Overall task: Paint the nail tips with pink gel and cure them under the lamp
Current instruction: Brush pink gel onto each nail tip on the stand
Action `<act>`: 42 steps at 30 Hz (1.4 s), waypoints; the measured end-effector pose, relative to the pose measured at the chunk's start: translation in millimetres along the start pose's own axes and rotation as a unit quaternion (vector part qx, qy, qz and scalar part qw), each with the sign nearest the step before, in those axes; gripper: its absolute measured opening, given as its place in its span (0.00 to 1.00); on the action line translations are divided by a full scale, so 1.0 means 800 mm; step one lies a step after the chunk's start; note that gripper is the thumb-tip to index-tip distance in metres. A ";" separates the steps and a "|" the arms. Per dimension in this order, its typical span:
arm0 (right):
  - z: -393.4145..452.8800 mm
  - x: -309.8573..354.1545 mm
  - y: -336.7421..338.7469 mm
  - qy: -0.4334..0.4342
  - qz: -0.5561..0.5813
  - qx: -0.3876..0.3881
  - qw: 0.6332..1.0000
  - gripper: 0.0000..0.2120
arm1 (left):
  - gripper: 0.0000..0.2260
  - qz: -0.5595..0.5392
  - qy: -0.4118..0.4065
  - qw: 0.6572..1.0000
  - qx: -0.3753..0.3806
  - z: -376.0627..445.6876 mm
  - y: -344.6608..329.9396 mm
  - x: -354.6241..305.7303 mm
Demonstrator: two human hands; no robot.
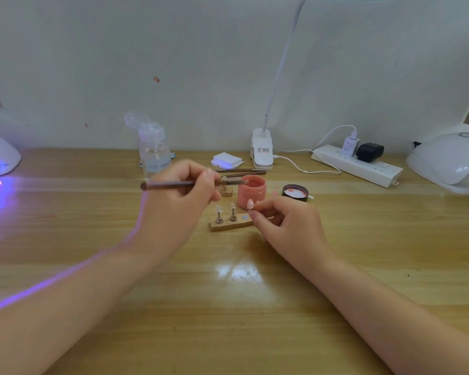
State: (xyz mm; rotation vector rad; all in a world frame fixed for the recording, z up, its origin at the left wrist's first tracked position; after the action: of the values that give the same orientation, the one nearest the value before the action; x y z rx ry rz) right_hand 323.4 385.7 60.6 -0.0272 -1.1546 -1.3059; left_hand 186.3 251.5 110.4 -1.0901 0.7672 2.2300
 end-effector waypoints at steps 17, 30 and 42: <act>0.000 0.000 -0.003 -0.012 0.009 0.008 1.000 0.04 | 0.09 0.293 0.153 0.910 0.250 0.125 -0.100 0.031; 0.000 -0.001 -0.003 -0.016 0.000 0.008 1.000 0.06 | 0.04 -0.068 0.338 0.937 0.053 0.095 -0.036 0.086; -0.001 0.004 -0.001 -0.010 -0.007 0.005 1.000 0.05 | 0.05 -0.131 0.332 0.933 0.036 0.080 -0.020 0.108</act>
State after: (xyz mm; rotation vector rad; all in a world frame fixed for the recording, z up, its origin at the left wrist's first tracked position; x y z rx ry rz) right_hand 322.9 382.9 61.9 -0.0245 -1.1796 -1.3138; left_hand 118.2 324.8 68.1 -1.8226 0.8890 1.5876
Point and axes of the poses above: each hand's wrist, its own z-axis towards the middle knuckle, its own y-axis out of the back of the hand, x = y × z, the point moved 8 cm from there along z, towards the middle knuckle, and after that the axes turned 7 degrees about x, right-handed, at the moved point
